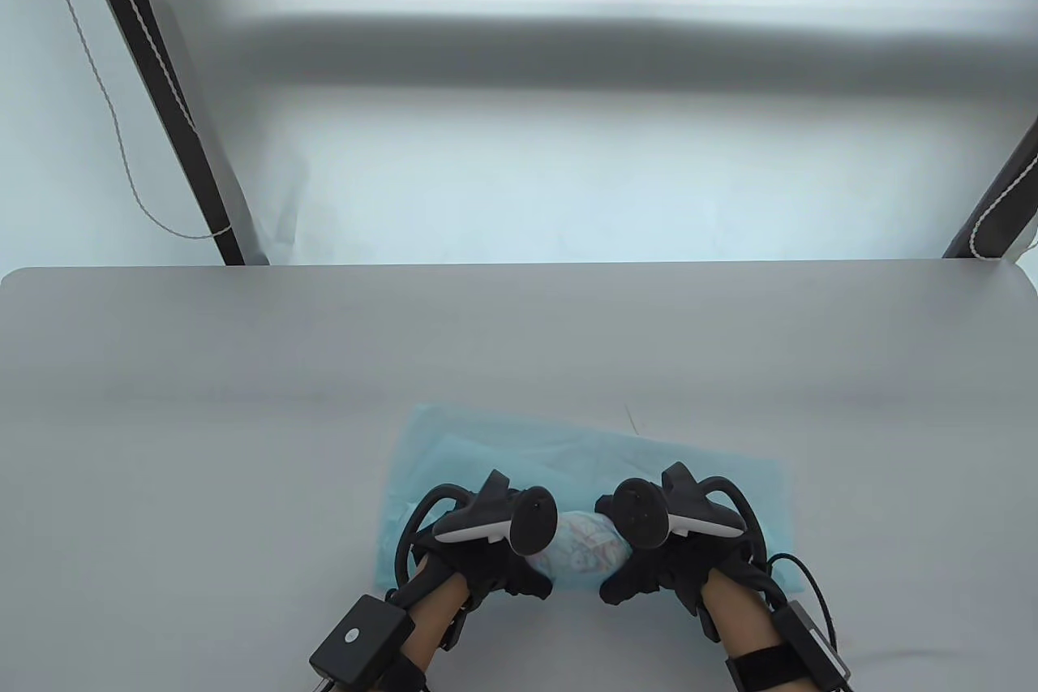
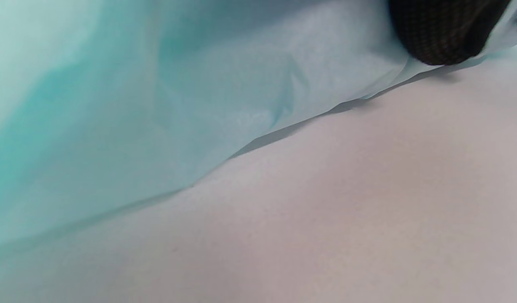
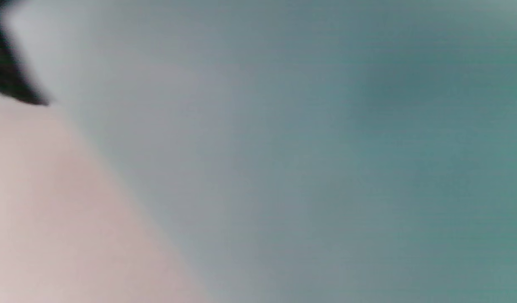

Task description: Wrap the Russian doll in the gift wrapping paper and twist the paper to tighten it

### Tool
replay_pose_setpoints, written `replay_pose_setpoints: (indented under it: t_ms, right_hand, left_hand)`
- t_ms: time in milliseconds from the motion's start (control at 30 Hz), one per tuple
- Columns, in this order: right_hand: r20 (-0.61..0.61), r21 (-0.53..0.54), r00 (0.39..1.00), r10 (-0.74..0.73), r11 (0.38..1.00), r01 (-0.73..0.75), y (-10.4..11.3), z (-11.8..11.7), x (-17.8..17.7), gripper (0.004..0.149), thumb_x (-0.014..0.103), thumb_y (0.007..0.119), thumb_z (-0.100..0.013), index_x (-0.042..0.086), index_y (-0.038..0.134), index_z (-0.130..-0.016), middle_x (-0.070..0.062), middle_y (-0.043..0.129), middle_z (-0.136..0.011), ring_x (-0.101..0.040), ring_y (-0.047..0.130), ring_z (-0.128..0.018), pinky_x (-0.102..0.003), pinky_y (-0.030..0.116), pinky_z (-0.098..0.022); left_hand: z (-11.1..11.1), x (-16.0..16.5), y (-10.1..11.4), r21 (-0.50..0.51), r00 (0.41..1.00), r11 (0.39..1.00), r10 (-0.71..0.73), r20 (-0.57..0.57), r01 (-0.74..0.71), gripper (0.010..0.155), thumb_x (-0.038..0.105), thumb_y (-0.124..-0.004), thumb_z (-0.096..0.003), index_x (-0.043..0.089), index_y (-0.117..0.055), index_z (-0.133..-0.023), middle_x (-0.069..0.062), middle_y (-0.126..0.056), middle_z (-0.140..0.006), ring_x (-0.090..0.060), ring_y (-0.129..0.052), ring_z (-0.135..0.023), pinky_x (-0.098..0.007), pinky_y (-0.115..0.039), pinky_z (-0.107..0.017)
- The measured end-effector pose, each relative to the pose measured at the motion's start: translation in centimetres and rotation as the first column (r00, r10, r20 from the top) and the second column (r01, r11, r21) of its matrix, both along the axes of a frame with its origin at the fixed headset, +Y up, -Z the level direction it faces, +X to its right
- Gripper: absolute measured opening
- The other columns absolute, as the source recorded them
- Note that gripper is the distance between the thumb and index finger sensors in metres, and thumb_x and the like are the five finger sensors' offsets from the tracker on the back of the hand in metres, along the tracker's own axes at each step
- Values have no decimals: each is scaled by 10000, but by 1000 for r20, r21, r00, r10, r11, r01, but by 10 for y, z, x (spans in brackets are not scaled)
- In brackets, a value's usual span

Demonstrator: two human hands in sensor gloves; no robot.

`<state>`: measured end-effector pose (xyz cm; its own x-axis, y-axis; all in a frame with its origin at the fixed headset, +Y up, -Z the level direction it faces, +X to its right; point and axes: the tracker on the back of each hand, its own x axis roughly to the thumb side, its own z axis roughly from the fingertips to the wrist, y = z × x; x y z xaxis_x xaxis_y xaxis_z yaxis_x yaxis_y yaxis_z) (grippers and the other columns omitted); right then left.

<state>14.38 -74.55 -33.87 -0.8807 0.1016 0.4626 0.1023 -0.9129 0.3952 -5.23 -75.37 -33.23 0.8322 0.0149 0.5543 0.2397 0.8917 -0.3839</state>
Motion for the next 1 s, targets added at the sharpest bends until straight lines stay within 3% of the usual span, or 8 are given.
replay_pose_setpoints:
  t_ms: [67, 167, 333, 500, 833, 1000]
  right_hand:
    - [22, -25, 1000, -14, 1000, 15, -2, -2, 3, 1108, 754, 889, -382, 155, 468, -1214, -163, 788, -1115, -369, 837, -948, -594, 668, -756]
    - [59, -80, 996, -68, 994, 73, -5, -6, 9, 1106, 755, 885, -389, 134, 480, -1209, -177, 789, -1110, -377, 832, -943, -600, 663, -754]
    - [49, -96, 997, -54, 994, 58, -5, -6, 7, 1115, 736, 887, -397, 126, 443, -1219, -194, 758, -1127, -396, 804, -961, -616, 641, -762]
    - [8, 33, 997, 78, 996, -78, 2, 1, -5, 1141, 651, 910, -412, 128, 324, -1240, -235, 614, -1228, -451, 706, -1074, -655, 572, -791]
    - [-78, 242, 975, 206, 953, -182, -1, 10, -17, 1175, 605, 945, -414, 99, 262, -1226, -226, 561, -1232, -423, 689, -1078, -639, 567, -803]
    - [-70, 238, 982, 175, 959, -154, 0, 8, -16, 1113, 651, 961, -387, 148, 397, -1205, -171, 668, -1193, -367, 780, -1010, -616, 613, -788]
  left_hand:
    - [3, 5, 2, 72, 999, 997, -22, 29, 20, 1130, 634, -852, -415, 179, -66, -1087, -169, -286, -1221, -447, -471, -1094, -727, -389, -755]
    - [7, 13, 3, 192, 991, 980, -68, 116, 45, 1134, 632, -853, -411, 184, -46, -1072, -173, -321, -1235, -446, -547, -1090, -708, -450, -750]
    - [4, 15, 3, 242, 993, 970, -45, 111, 17, 1054, 651, -883, -387, 214, -250, -1108, -145, -609, -1171, -403, -807, -950, -637, -634, -691]
    - [-10, 14, 10, 2, 998, 1000, -27, 62, 27, 1034, 661, -893, -407, 148, -357, -1128, -130, -695, -1164, -391, -875, -903, -591, -713, -636]
    - [-21, -1, 3, -258, 992, 958, 117, -43, -124, 1041, 699, -872, -414, 98, -429, -1138, -169, -756, -1117, -382, -909, -839, -587, -726, -621]
    - [-17, -5, 1, -246, 993, 962, 114, -44, -121, 1037, 708, -843, -421, 128, -384, -1148, -155, -722, -1125, -368, -866, -877, -599, -684, -654]
